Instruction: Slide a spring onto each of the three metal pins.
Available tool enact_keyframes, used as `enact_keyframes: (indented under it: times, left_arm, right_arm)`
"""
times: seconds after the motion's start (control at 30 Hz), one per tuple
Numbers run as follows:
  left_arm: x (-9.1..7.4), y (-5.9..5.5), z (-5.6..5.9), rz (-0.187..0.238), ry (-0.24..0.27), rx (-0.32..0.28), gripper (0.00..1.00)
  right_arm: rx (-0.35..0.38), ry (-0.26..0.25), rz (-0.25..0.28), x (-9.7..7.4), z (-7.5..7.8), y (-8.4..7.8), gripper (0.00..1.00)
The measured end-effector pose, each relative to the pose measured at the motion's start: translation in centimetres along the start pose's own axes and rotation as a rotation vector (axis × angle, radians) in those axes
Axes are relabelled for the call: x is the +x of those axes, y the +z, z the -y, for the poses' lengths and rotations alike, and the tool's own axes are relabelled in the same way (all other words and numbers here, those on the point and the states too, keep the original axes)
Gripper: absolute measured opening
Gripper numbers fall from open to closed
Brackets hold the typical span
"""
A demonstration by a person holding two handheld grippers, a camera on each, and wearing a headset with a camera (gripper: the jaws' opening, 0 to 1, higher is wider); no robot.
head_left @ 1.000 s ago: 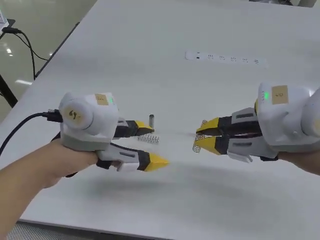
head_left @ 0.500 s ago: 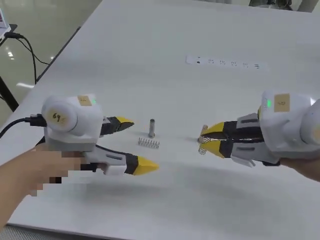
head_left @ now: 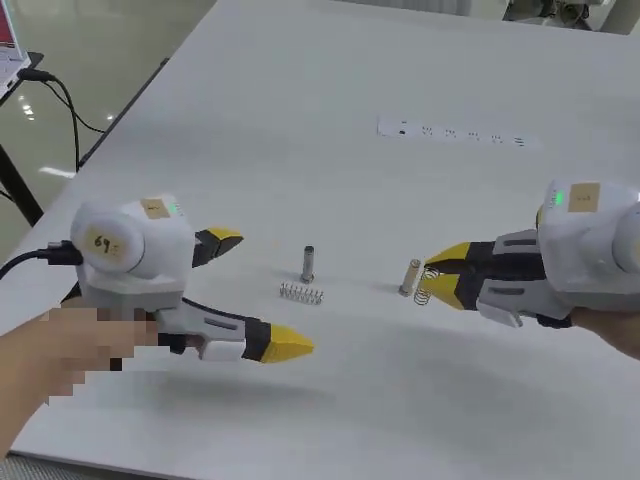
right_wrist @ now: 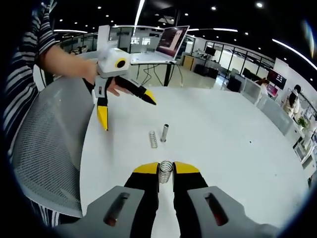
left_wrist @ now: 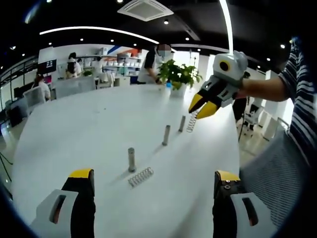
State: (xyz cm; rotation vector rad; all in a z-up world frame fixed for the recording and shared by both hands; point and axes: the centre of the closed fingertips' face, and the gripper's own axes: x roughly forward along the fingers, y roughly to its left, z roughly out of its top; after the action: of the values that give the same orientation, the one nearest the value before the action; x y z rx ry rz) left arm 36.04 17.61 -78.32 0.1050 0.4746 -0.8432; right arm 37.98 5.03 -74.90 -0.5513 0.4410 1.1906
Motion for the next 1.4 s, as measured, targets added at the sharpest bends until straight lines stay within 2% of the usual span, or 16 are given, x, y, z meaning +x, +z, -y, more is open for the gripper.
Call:
enact_keyframes:
  times: [0.2, 0.33, 0.57, 0.63, 0.93, 1.03, 1.27, 1.4]
  left_arm:
    - [-0.2, 0.0, -0.2, 0.001, 0.008, -0.007, 0.98]
    - [-0.2, 0.1, -0.2, 0.004, 0.008, -0.009, 0.98]
    - [-0.2, 0.1, -0.2, 0.004, 0.005, -0.008, 0.98]
    - [-0.2, 0.2, -0.2, 0.006, 0.006, -0.010, 0.98]
    - [-0.5, 0.1, -0.5, 0.008, 0.014, -0.016, 0.98]
    - [-0.5, -0.1, -0.6, 0.003, 0.015, -0.023, 0.98]
    - [-0.5, -0.2, -0.4, 0.002, 0.010, -0.025, 0.98]
    - [-0.5, -0.4, -0.1, -0.007, 0.006, -0.019, 0.96]
  right_arm:
    - [0.030, -0.054, 0.015, 0.1, 1.8, 0.5, 0.07]
    - [0.047, -0.109, 0.007, 0.3, 3.5, 0.4, 0.07]
    - [0.104, -0.134, 0.027, 1.1, 4.9, 0.8, 0.07]
    - [0.125, -0.130, 0.035, 1.4, 5.0, 0.9, 0.07]
    - [0.127, -0.115, 0.006, 2.4, 4.7, 0.2, 0.07]
    - [0.118, -0.119, -0.014, 2.7, 4.8, -0.6, 0.07]
    - [0.157, -0.112, -0.028, 3.3, 4.4, -1.8, 0.07]
    - [0.180, -0.087, -0.057, 4.2, 3.9, -3.2, 0.07]
